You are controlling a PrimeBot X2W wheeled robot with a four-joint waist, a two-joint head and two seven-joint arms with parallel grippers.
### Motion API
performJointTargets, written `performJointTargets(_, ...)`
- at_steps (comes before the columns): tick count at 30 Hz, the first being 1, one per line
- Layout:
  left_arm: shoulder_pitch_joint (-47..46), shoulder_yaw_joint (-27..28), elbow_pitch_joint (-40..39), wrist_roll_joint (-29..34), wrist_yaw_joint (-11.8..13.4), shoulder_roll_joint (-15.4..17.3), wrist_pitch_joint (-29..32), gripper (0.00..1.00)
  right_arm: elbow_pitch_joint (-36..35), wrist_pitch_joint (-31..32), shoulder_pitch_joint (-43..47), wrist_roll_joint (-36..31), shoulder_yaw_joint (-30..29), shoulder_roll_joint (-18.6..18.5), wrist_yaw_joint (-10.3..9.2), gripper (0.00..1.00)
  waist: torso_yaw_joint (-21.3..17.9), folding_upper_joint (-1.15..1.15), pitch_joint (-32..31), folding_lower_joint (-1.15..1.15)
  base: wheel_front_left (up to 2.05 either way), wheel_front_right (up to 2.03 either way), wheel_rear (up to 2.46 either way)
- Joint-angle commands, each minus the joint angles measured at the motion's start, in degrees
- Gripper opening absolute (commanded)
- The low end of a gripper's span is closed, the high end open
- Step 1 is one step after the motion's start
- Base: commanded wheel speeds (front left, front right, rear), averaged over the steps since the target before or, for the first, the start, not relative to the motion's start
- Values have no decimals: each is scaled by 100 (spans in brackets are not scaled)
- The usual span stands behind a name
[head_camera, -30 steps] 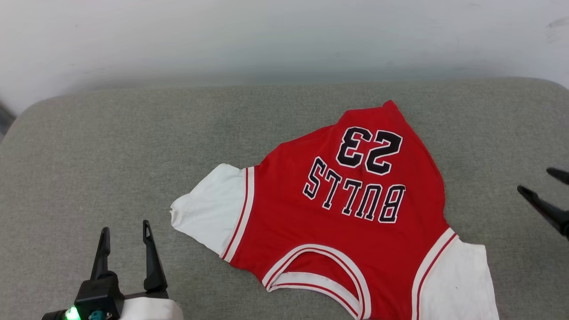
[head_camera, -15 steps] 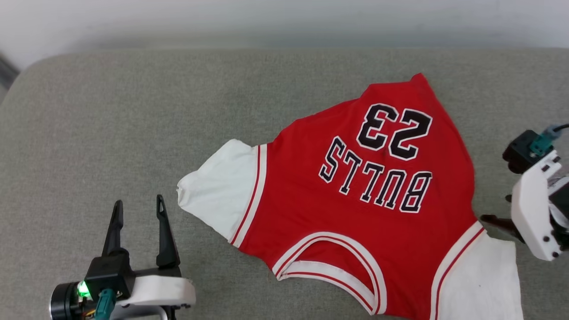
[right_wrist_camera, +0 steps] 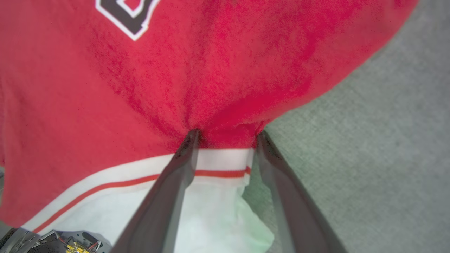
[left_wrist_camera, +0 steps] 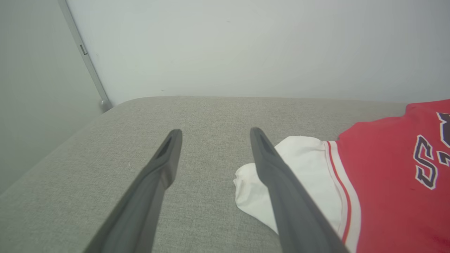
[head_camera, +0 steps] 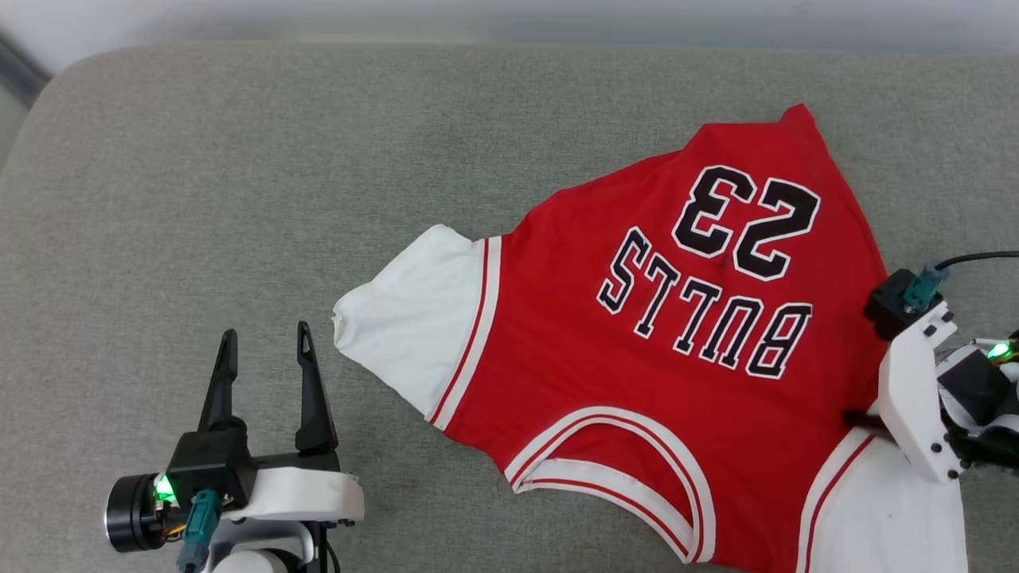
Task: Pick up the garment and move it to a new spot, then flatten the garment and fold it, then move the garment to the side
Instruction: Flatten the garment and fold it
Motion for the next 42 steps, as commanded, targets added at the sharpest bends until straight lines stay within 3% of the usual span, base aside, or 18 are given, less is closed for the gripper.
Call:
performJointTargets(1,-82,-2,15,-19,1,-4,-15,100,95,-132,-119,-92,81,-7,-14,0,19,0,-40,0,0,0,0)
performJointTargets(5,-91,-15,37,-29,-14,-5,-15,100,158,-478,-716,-214,-15,-65,-11,0,94,0,-124,0,0,0,0)
performJointTargets(10,-13,-34,-5,-31,-21,-5,-15,100,374,-672,-1229,-349,39,114,-10,0,171,0,-135,0,0,0,0)
performJointTargets(20,-28,-124,36,-115,25,-6,-15,100,1613,-1033,-1242,-223,623,1121,-10,0,245,0,25,0,0,0,0)
performJointTargets(21,-46,-146,58,-117,13,-6,-15,100,1709,-1111,-1240,-215,675,1160,-10,19,243,0,20,0,0,0,0)
performJointTargets(22,-56,-154,78,-111,2,-4,-15,100,1778,-1252,-1251,-259,725,1175,-10,100,237,0,1,0,0,0,0)
performJointTargets(26,-34,-155,174,-52,-41,-4,-15,100,1796,-1866,-1410,-351,820,980,-10,100,165,0,-159,0,0,0,0)
performJointTargets(32,130,-52,176,72,-109,-4,-15,100,1184,-2289,-1691,-191,873,394,-10,100,-44,0,-404,0,0,0,0)
performJointTargets(36,215,-13,97,77,-102,-5,-15,100,558,-1972,-1880,221,781,-165,-10,100,-141,0,-432,0,0,0,0)
performJointTargets(42,259,-25,19,68,-118,-4,-15,100,-224,-622,-1921,1110,706,-1010,-10,100,-203,0,-340,0,0,0,0)
